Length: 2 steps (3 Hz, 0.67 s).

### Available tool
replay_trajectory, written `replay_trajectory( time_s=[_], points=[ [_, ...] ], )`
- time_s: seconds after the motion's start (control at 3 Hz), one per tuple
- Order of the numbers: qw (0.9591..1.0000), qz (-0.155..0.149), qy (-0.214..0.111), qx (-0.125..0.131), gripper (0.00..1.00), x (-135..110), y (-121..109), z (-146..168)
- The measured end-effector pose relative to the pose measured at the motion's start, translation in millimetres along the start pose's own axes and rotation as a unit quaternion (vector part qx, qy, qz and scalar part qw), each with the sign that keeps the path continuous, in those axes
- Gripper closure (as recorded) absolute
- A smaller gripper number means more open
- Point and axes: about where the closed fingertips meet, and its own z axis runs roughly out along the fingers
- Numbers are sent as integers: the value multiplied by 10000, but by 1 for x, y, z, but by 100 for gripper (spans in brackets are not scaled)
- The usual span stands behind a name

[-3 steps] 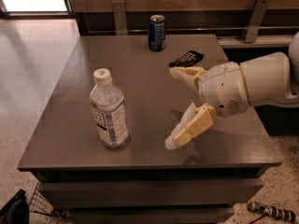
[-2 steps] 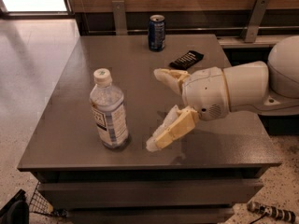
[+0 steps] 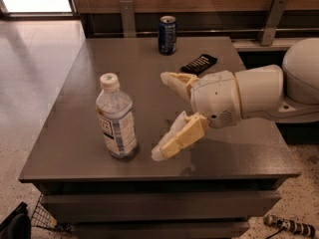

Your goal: Pick blue plastic bottle

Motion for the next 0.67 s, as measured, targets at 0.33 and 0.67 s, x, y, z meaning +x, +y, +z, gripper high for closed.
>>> replay_trajectory(
  time_s=[0.33,0.67],
  points=[
    [9999,14,-155,13,0,6,-2,21],
    [9986,17,-538,-4,0,14,-5,54]
  ],
)
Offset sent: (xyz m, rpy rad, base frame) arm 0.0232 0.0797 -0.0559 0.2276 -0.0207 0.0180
